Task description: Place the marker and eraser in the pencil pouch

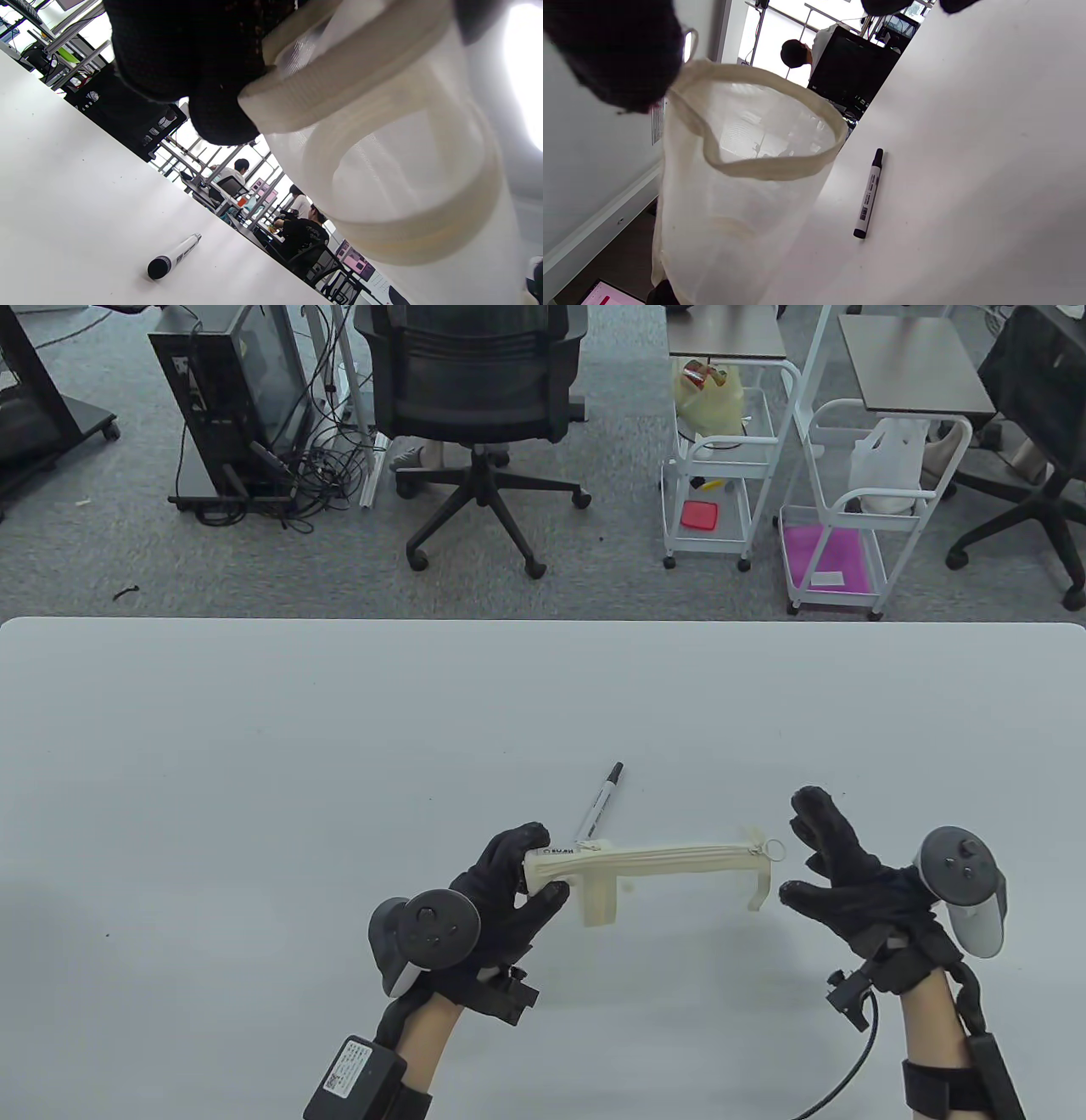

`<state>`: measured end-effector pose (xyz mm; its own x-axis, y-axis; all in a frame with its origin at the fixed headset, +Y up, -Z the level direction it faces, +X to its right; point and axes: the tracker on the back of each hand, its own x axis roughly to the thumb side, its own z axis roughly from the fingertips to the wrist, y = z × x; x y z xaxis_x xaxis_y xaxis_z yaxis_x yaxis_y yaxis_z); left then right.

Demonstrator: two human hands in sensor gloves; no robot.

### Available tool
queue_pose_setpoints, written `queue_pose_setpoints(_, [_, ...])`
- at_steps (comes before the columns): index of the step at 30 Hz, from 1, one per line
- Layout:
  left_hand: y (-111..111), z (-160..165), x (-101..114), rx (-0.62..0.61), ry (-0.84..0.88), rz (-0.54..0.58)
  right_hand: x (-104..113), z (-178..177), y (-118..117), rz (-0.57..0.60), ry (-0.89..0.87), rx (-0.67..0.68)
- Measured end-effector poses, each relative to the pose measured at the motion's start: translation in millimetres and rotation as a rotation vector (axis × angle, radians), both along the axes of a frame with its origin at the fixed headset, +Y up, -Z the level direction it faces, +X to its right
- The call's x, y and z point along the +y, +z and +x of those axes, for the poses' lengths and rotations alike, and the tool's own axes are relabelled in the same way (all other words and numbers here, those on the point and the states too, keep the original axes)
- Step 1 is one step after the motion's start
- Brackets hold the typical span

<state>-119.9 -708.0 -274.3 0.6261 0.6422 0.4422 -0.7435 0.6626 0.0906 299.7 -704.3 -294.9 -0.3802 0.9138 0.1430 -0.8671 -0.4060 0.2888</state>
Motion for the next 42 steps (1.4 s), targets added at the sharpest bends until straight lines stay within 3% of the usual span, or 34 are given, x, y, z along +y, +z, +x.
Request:
queue_pose_setpoints(5, [0.5,1.2,-0.1,-0.020,0.010,-0.002,-7.3,-24.5,-1.0,-0.063,-0.158,0.115])
queue_pose_setpoints(11, [1.0,0.1,-0.2,-0.018,0.034,-0.009,-8.1,-30.1,-0.1,-0.044,-0.273,0.045])
queue_pose_setpoints(15, [0.9,3.3,2.9,-0.080,0.032,-0.043,-2.5,-25.5,-0.3,-0.009,-0.304,0.001])
queue_pose_setpoints(19, [4.1,3.5,9.9,-0.163,-0.040,-0.068,2.0,-13.1,-0.1,0.007,-0.345,-0.034])
queue_pose_setpoints(22, [1.7,-1.5,13.8,-0.114,-0.168,-0.006,6.6,-4.0,0.6,0.023,-0.395,-0.054])
queue_pose_setpoints(26, [-21.2,0.3,1.2,-0.069,-0.230,-0.044,13.4,6.4,2.9,0.052,-0.417,-0.086])
queue_pose_setpoints(30, [-60.2,16.6,-15.2,0.043,-0.484,-0.181,17.5,14.9,5.5,0.060,-0.449,-0.082])
queue_pose_setpoints(35, [-101.8,54.4,-31.6,0.149,-0.616,-0.381,18.7,20.1,6.7,0.062,-0.473,-0.078])
queue_pose_setpoints(42, [-125.7,94.2,-55.2,0.202,-0.673,-0.524,18.6,22.1,8.6,0.061,-0.478,-0.091])
